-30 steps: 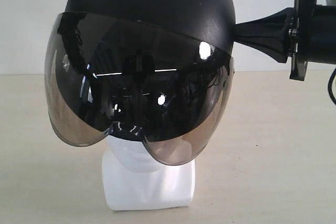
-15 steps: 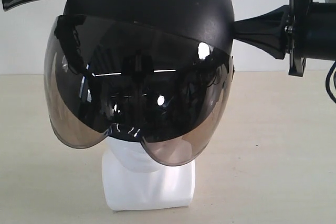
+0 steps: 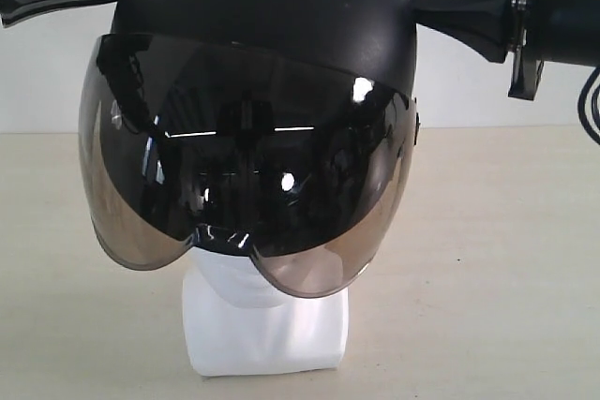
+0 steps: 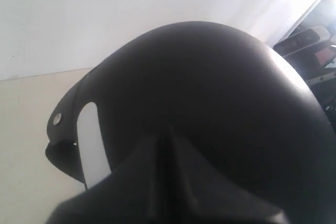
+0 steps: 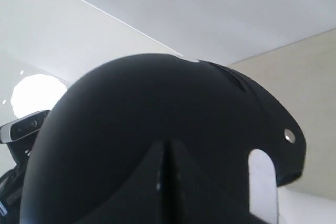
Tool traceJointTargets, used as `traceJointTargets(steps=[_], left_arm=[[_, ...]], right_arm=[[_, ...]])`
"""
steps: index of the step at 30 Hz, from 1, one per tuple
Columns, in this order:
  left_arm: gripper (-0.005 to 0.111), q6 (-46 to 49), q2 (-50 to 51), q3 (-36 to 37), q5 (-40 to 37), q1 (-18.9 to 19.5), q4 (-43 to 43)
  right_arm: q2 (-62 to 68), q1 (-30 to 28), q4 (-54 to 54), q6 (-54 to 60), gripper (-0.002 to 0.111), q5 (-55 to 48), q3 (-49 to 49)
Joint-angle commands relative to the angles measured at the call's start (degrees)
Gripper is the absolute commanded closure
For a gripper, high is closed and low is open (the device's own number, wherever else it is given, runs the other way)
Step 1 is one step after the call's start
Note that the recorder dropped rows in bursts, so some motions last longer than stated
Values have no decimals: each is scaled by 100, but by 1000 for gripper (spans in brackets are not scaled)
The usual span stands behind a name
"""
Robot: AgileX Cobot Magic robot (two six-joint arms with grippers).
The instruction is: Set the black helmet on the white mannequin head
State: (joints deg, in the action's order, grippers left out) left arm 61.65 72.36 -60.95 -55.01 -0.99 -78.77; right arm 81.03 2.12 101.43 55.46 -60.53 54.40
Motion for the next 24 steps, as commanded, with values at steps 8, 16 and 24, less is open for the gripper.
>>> traceJointTargets(steps=[8,16,24], left_arm=[[102,-342,0,91,-675,-20,879],[102,-342,0,448,-647,-20,879],[102,-342,-207,505,-652,-20,879]], right_arm=[[-41,772,-148,52,108,107,186],[-41,772,-148,36,108,30,186],[-41,772,-148,36,108,21,186]])
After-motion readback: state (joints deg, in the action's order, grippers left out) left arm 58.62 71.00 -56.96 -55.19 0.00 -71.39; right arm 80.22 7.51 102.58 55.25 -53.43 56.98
